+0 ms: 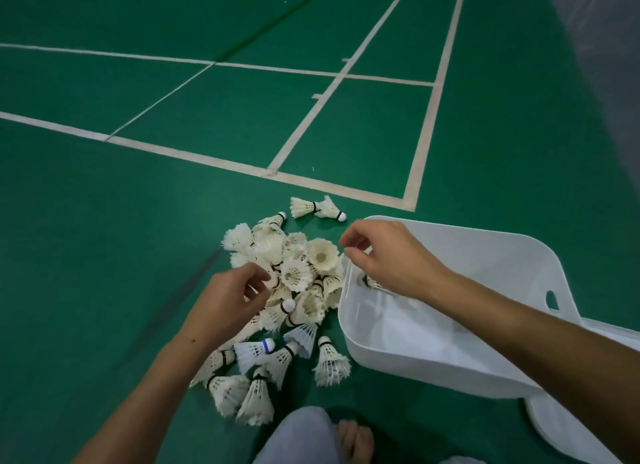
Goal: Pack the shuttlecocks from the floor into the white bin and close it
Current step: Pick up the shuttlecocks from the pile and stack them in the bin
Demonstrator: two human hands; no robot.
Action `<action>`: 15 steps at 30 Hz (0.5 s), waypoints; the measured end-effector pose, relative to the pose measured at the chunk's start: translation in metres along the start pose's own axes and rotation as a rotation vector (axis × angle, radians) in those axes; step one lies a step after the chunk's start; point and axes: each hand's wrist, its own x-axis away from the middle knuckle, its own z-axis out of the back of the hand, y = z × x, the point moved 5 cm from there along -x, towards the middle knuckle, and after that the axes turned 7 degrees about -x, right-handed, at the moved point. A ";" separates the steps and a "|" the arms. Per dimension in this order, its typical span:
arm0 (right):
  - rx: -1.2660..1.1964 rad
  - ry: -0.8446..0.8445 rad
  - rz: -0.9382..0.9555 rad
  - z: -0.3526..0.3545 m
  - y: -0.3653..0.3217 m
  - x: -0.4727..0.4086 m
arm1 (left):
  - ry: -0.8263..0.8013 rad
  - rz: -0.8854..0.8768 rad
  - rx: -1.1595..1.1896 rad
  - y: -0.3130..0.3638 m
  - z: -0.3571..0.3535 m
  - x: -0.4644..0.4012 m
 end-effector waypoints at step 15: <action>0.692 -0.366 0.138 -0.056 0.013 -0.095 | 0.110 0.219 -0.451 0.002 -0.056 -0.074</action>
